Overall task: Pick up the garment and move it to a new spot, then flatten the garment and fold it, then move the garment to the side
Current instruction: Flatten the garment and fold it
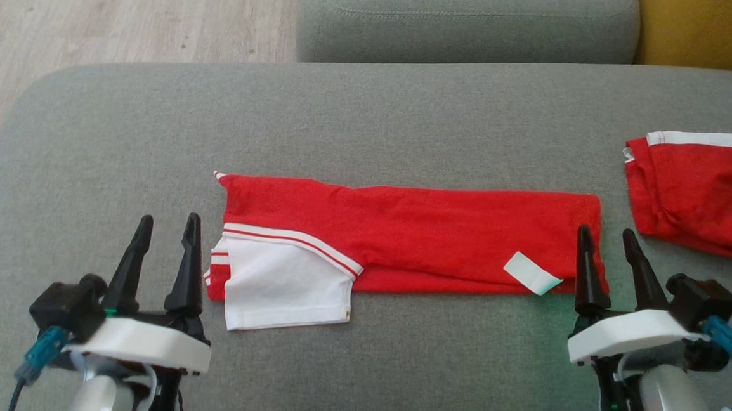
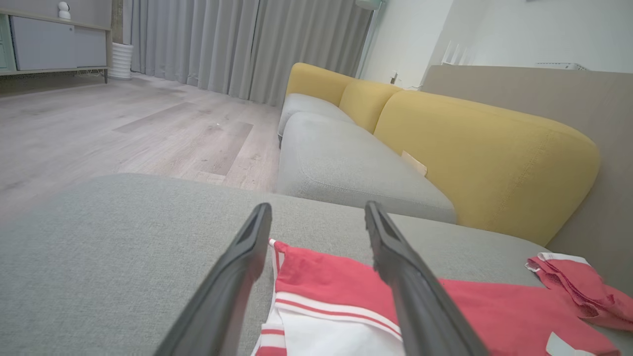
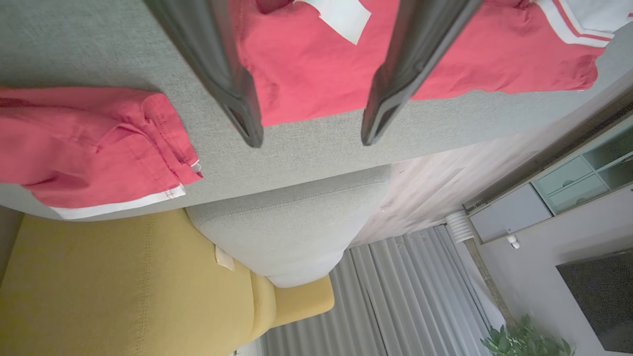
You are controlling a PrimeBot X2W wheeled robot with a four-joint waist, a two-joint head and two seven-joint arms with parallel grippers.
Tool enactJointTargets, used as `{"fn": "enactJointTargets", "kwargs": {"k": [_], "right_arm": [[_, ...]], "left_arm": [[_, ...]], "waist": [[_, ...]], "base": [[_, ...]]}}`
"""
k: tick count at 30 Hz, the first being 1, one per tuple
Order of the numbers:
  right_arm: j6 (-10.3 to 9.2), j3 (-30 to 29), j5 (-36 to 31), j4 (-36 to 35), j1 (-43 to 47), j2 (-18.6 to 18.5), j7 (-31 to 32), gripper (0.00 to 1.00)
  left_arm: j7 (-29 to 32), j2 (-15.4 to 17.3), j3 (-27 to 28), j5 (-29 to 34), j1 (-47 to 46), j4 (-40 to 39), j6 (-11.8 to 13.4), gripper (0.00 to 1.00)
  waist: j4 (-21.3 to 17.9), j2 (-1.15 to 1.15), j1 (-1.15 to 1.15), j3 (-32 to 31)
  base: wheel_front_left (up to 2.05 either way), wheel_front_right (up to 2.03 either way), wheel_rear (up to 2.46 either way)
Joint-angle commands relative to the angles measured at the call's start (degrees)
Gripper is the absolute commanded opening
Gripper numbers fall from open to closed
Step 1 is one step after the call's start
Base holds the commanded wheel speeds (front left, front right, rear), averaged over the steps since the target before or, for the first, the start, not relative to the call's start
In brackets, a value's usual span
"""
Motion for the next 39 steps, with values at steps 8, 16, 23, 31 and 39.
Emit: {"fn": "enactJointTargets", "kwargs": {"k": [8,16,23,31,39], "right_arm": [[-0.05,-3.7,-3.7,2.3,-3.9,0.8,-0.8,1.00],[-0.05,-9.0,-6.7,11.4,-7.9,0.8,1.1,1.00],[-0.05,-12.9,-10.0,18.5,-10.9,0.8,0.6,1.00],[-0.05,-14.8,-10.4,26.9,-13.7,0.8,1.0,1.00],[-0.05,-12.4,-7.8,34.4,-16.2,0.8,1.7,1.00]], "left_arm": [[-0.3,-2.3,5.3,4.2,-3.4,0.1,-3.6,1.00],[-0.3,-3.4,5.5,5.0,-5.2,1.7,-5.2,1.00],[-0.3,-3.6,5.7,5.2,-5.9,2.7,-5.8,1.00],[-0.3,-3.6,5.6,4.6,-6.3,3.1,-6.1,1.00],[-0.3,-3.6,5.4,4.2,-7.0,3.5,-6.2,1.00]], "waist": [[0.9,0.00,0.00,2.1],[3.0,0.00,0.00,4.9],[3.9,0.00,0.00,6.0],[3.9,0.00,0.00,6.4],[3.4,0.00,0.00,6.8]], "base": [[0.00,0.00,0.00],[0.00,0.00,0.00],[0.00,0.00,0.00],[0.00,0.00,0.00],[0.00,0.00,0.00]]}}
